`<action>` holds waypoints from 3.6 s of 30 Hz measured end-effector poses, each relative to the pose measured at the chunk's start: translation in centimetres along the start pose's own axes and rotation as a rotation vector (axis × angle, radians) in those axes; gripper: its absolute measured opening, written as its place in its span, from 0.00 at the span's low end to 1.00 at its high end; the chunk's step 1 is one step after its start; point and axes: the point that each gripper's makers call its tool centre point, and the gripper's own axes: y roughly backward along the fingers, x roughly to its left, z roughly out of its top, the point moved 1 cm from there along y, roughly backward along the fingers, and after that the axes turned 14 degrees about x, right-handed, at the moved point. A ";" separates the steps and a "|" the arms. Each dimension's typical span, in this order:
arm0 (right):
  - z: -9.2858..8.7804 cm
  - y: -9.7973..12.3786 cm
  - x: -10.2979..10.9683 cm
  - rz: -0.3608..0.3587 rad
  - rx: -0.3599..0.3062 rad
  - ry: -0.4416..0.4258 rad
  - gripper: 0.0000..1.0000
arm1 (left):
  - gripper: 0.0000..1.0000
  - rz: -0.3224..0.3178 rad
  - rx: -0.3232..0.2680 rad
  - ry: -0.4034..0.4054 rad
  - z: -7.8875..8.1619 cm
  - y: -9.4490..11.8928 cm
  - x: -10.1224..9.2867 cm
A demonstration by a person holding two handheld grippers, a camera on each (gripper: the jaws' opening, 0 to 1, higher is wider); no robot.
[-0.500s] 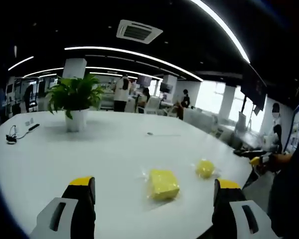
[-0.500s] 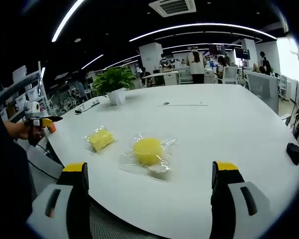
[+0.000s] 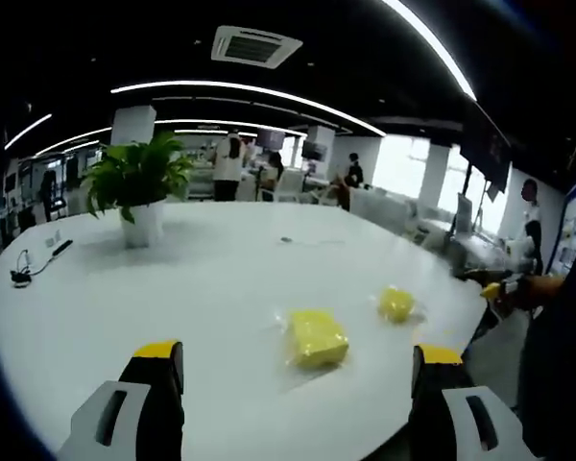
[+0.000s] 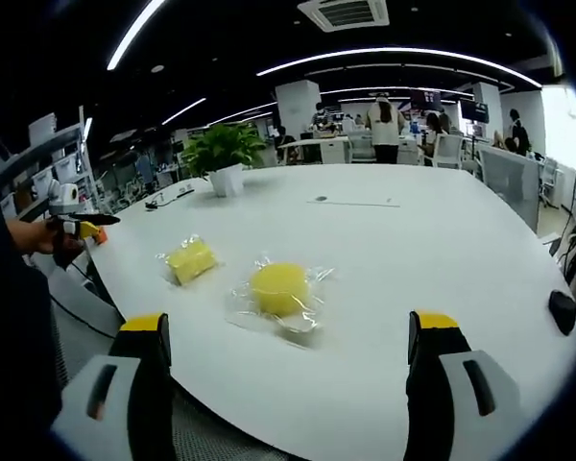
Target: Compare the silicone blocks by pressing each to a similar depth, holding the contact briefly, and releasing to observe deformation and rebound differences across the visible hardness samples.
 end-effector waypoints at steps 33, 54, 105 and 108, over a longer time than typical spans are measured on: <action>-0.1 -0.7 1.0 0.016 0.056 -0.030 0.96 | 1.00 -0.059 0.026 0.084 -1.4 -0.1 -0.3; 0.9 -1.0 1.9 0.036 0.043 -0.002 0.96 | 1.00 -0.159 0.161 0.181 0.9 -6.8 2.8; -2.6 -0.6 1.2 -0.014 0.094 -0.118 0.95 | 0.05 -0.479 0.334 0.654 0.7 -20.8 2.6; -2.6 -0.4 1.3 -0.016 0.093 -0.125 0.95 | 0.00 -0.482 0.362 0.614 0.3 -20.7 2.3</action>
